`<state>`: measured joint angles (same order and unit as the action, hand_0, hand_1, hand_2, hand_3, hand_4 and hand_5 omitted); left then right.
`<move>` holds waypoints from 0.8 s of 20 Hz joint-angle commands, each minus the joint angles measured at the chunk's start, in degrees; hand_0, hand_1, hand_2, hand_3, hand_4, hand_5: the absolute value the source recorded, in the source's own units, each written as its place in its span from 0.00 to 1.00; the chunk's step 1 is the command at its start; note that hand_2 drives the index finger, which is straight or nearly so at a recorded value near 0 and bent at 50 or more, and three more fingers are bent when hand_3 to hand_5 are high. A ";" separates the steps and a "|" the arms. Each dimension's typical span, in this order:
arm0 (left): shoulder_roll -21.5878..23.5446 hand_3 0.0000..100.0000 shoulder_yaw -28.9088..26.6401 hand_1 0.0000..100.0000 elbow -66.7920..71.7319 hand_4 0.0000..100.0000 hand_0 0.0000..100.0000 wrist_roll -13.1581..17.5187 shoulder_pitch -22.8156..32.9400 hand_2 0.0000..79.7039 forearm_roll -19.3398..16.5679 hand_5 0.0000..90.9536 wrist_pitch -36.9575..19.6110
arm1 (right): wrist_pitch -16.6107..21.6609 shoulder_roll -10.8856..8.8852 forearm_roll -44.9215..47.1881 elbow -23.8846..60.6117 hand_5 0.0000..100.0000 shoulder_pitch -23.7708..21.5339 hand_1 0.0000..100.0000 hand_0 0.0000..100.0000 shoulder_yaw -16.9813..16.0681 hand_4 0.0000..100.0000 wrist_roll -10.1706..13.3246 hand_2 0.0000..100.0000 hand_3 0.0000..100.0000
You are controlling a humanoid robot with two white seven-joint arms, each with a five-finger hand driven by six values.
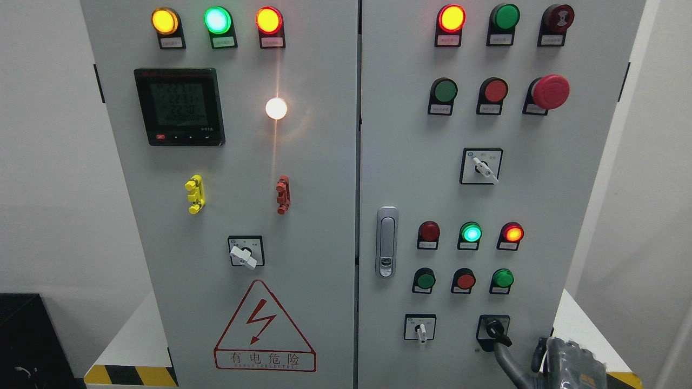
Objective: Flip black knob to close circuit
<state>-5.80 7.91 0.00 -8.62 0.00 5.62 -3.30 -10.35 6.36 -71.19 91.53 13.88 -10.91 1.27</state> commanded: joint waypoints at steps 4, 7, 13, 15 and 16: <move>0.00 0.00 0.00 0.56 -1.67 0.00 0.12 0.01 1.32 0.00 0.00 0.00 0.05 | 0.85 -0.03 0.43 0.14 1.00 -1.31 0.01 0.00 3.26 0.97 0.66 0.82 1.00; 0.00 0.00 0.00 0.56 -1.67 0.00 0.12 0.01 1.32 0.00 0.00 0.00 0.05 | 1.82 -0.03 0.70 0.22 1.00 -1.93 0.01 0.00 3.87 0.97 0.66 0.82 1.00; 0.00 0.00 0.00 0.56 -1.67 0.00 0.12 0.01 1.32 0.00 0.00 0.00 0.05 | 4.37 0.23 0.79 2.77 1.00 -4.65 0.02 0.00 4.67 0.96 1.89 0.81 1.00; 0.00 0.00 0.00 0.56 -1.67 0.00 0.12 0.01 1.32 0.00 0.00 0.00 0.05 | 4.63 0.50 1.48 4.43 1.00 -5.79 0.02 0.00 4.67 0.95 1.98 0.80 1.00; 0.00 0.00 0.00 0.56 -1.67 0.00 0.12 0.01 1.32 0.00 0.00 0.00 0.05 | 4.63 0.59 2.88 5.57 1.00 -6.49 0.03 0.00 4.75 0.95 1.98 0.79 1.00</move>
<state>-5.80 7.91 0.00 -8.62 0.00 5.62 -3.30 -6.14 6.44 -70.15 93.03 10.11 -8.03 3.05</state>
